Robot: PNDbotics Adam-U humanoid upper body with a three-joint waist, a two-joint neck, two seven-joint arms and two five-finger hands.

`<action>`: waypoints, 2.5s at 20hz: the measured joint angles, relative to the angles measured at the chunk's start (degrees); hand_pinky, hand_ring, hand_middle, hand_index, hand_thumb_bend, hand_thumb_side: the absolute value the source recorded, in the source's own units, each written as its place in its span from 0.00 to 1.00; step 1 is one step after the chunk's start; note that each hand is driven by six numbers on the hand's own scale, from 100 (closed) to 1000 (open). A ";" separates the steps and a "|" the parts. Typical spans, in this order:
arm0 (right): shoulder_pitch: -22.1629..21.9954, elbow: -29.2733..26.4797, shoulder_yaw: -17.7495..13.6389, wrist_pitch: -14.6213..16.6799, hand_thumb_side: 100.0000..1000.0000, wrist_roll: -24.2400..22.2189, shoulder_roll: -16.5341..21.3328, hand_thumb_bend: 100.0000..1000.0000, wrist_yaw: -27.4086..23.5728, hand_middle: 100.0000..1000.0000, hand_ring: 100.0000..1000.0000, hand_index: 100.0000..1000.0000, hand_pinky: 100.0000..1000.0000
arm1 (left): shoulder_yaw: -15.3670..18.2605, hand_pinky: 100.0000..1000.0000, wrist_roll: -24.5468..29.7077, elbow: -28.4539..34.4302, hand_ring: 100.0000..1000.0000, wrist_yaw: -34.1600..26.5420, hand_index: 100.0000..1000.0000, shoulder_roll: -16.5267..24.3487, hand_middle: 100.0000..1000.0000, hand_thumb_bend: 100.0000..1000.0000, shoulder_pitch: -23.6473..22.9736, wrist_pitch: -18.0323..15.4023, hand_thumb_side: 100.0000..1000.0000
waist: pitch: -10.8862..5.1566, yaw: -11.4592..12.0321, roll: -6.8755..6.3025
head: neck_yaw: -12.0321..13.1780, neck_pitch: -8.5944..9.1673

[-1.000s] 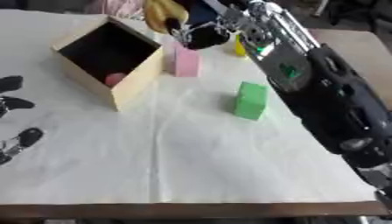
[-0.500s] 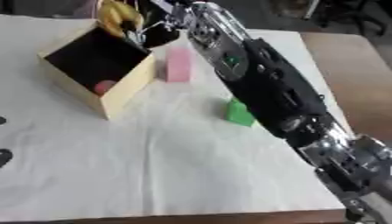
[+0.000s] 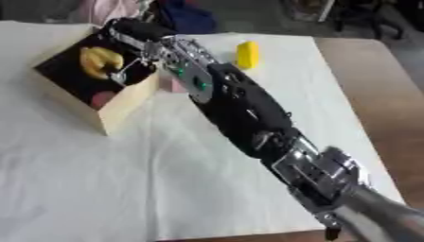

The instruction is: Pick up objects on the table and place them in the box.

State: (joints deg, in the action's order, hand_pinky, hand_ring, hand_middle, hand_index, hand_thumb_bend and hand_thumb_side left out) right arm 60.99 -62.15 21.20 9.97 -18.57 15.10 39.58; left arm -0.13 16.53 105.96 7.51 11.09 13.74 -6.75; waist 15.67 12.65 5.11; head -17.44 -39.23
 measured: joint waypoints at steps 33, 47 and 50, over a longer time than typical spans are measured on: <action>-23.85 -36.98 -5.70 -12.43 0.33 -10.98 21.35 0.40 -18.43 0.88 0.81 0.97 0.81 | 1.86 0.75 -2.08 0.01 0.61 1.18 0.79 0.49 0.83 0.76 -0.76 0.65 0.30 | 0.19 -5.26 0.54 | 5.30 -0.09; -30.11 -29.51 -8.67 -14.55 0.33 -9.00 22.08 0.40 -15.31 0.86 0.80 0.97 0.80 | 2.16 0.75 -2.37 0.02 0.61 1.53 0.79 0.49 0.83 0.76 -1.08 0.75 0.30 | 0.19 -5.54 0.54 | 5.77 -0.50; -30.51 -27.19 -9.06 -14.73 0.33 -8.13 22.06 0.40 -15.01 0.86 0.80 0.97 0.80 | 2.17 0.75 -2.42 0.02 0.61 1.53 0.79 0.49 0.83 0.76 -1.12 0.76 0.30 | 0.19 -5.54 0.54 | 5.79 -0.51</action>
State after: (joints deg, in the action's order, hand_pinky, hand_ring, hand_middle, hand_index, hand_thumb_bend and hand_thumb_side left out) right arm 30.48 -89.34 12.14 -4.76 -26.69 37.16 24.57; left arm 2.04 14.11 105.98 9.05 11.57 12.62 -5.99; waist 15.85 7.12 5.65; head -11.65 -39.74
